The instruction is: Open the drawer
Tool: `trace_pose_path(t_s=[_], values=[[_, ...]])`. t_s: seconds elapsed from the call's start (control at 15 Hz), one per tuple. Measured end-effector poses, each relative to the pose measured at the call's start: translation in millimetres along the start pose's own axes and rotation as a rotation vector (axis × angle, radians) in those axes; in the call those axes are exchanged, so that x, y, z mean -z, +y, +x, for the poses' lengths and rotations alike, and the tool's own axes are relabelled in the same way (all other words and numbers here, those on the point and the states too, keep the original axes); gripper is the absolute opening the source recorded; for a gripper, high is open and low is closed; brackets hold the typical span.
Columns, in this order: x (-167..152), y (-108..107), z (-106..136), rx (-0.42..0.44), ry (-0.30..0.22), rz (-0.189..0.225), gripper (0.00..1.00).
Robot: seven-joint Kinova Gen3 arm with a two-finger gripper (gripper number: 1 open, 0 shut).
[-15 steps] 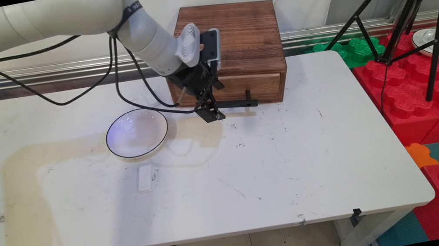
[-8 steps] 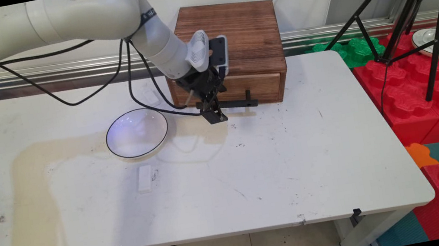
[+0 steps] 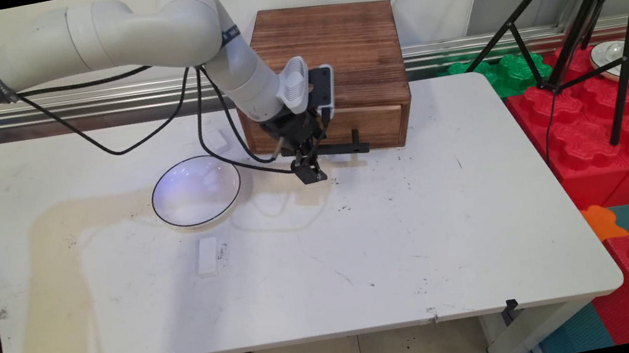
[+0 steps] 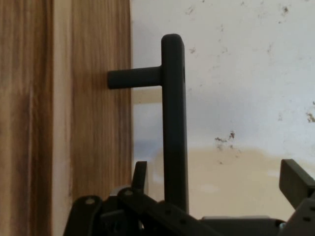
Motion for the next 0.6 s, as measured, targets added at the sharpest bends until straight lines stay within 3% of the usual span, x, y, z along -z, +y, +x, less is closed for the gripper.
trace_pose_path(t_s=[0.6], values=[[-17,1,4,-0.003,-0.011,-0.011,1.00]])
